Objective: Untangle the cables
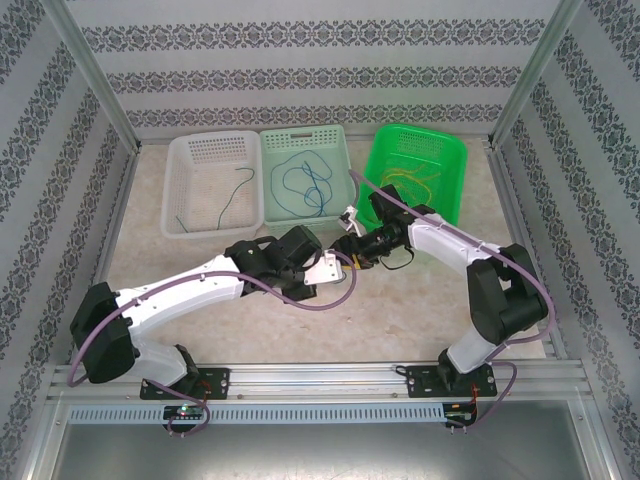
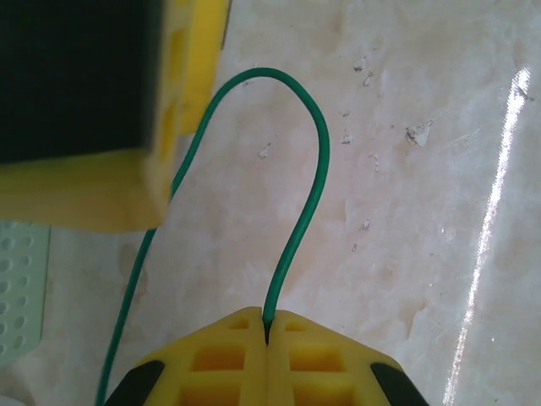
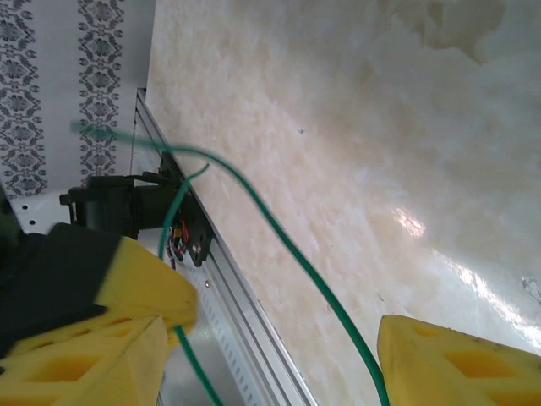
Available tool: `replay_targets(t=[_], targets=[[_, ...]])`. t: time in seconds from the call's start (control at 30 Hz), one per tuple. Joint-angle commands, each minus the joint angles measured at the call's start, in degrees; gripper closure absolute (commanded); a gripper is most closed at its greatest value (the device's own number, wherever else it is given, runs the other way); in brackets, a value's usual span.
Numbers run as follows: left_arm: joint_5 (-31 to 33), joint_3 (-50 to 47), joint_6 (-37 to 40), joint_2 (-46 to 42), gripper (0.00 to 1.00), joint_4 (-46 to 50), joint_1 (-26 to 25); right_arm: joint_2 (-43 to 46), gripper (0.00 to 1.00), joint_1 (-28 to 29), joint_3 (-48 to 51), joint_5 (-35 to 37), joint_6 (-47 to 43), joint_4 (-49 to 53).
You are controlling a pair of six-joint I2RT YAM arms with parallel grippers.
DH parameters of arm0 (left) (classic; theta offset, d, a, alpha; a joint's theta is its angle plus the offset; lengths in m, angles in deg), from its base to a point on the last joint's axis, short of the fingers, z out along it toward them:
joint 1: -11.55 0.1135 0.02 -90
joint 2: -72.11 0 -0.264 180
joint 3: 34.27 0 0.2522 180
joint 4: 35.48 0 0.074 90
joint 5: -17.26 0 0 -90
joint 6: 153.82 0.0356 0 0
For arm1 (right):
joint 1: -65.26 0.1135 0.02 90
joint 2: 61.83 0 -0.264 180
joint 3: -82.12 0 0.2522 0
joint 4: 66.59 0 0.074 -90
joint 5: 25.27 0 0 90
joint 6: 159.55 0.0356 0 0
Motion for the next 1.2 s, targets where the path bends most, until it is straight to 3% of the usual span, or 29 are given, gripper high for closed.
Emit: replay_targets(t=[0.0, 0.33, 0.47, 0.63, 0.83, 1.0, 1.17], targets=[[1.8, -0.6, 1.5, -1.8, 1.0, -1.1, -0.9, -0.1, 0.32, -0.7, -0.2, -2.7, -1.9, 1.4], [2.2, -1.1, 1.7, -1.8, 0.99, -2.4, -1.7, 0.4, 0.32, -0.1, 0.7, -5.2, -1.9, 0.3], [2.3, -1.2, 1.8, -1.6, 0.99, -3.4, -2.2, 0.3, 0.36, 0.6, 0.5, -5.3, -0.6, -2.0], [2.9, -1.6, 1.2, -1.6, 0.99, -4.3, -2.5, -0.7, 0.6, 1.5, -0.8, -5.0, -0.4, -1.9], [4.9, -3.7, -1.7, -2.3, 0.99, -7.2, -2.4, 4.2, 0.96, 0.8, 0.1, 4.5, 3.9, -6.8], [9.1, -4.7, -8.3, -2.4, 0.98, -11.1, -2.4, 10.7, 1.0, -0.1, 1.5, 12.5, 9.7, -13.2], [8.9, -4.2, -13.4, -2.7, 0.98, -14.5, -2.1, 15.6, 1.0, 0.0, 2.9, 19.7, 16.0, -20.0]])
